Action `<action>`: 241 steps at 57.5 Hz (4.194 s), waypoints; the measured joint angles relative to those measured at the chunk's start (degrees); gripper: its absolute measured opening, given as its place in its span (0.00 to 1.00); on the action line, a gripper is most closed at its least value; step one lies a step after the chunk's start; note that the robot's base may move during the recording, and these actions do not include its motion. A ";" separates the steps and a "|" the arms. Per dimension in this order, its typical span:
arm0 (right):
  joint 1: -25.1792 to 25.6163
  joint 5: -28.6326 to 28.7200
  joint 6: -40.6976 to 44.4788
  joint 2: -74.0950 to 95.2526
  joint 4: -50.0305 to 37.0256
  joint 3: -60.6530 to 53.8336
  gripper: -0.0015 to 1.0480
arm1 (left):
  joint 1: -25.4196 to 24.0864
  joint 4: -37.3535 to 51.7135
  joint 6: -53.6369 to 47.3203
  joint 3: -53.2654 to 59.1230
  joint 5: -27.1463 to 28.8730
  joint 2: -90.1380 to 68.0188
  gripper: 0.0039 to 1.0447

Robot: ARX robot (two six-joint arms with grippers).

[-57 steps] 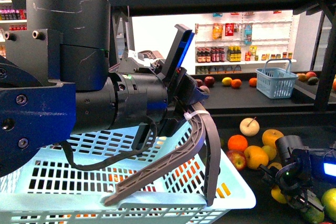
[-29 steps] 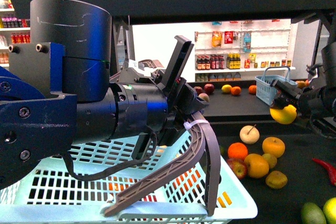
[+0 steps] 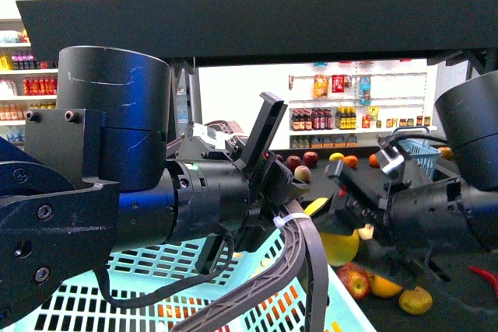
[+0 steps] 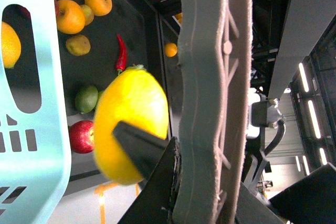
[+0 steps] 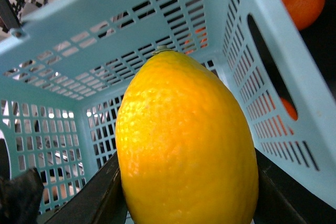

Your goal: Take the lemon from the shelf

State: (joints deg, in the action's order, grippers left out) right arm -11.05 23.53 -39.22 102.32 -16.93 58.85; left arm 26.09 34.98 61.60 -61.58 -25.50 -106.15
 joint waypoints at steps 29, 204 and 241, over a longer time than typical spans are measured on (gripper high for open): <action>-3.87 -2.80 -1.95 6.45 -3.72 -0.70 0.59 | -0.35 -0.35 -1.33 0.00 0.79 -0.94 0.09; 5.33 -22.27 43.08 80.41 13.68 85.07 0.67 | -0.20 -0.26 0.04 -0.02 0.00 -0.92 0.09; 10.12 -9.09 32.65 23.69 -7.06 20.46 0.67 | -0.20 -0.26 0.02 -0.02 -0.02 -0.92 0.09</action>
State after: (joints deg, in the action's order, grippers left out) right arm -0.93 14.44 -6.57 126.02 -23.99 79.31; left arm 25.89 34.72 61.63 -61.60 -25.52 -107.07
